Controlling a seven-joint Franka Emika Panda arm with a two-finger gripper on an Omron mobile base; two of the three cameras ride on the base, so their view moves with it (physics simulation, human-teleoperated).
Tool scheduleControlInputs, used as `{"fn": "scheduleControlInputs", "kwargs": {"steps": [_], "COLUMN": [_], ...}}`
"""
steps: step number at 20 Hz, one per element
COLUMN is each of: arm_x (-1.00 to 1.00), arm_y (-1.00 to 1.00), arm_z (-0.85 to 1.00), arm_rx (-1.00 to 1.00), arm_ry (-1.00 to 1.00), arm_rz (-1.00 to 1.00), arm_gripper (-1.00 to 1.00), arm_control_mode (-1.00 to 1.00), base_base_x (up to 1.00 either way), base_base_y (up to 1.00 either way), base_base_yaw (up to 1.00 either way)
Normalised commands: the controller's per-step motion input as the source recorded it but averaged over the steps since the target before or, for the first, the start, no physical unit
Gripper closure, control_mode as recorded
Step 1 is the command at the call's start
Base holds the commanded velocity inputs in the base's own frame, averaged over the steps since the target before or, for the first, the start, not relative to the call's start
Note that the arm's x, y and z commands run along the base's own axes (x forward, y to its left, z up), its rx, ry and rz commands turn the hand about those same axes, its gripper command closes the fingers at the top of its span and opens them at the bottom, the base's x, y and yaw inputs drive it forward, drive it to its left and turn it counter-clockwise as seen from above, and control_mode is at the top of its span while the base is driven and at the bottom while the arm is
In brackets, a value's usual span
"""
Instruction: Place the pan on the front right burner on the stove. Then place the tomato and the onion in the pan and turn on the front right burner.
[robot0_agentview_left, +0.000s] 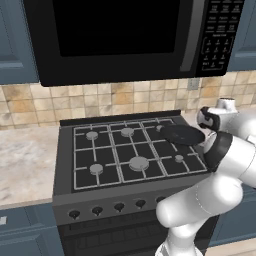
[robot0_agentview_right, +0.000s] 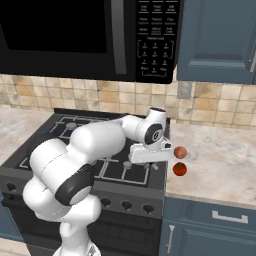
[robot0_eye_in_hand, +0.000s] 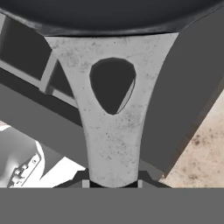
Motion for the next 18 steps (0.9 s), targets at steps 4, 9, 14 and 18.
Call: {"fn": "scheduleControlInputs", "kwargs": {"steps": [4, 9, 14, 18], "arm_x": [0.0, 0.13, 0.18, 0.11], "arm_y": [0.08, 0.0, 0.0, -0.03], "arm_z": [-0.39, -0.28, -0.17, -0.12], "arm_rx": [0.04, 0.04, 0.01, 0.0], "arm_ry": [0.0, 0.0, 0.0, -0.06], "arm_rz": [0.12, 0.13, 0.09, 0.02], "arm_gripper": [1.0, 1.0, 1.0, 1.0], "arm_control_mode": [-1.0, -1.0, -1.0, -1.0], "base_base_x": [0.0, 0.0, 0.0, 0.0], "base_base_y": [0.0, 0.0, 0.0, 0.0], "base_base_yaw": [0.0, 0.0, 0.0, 0.0]}}
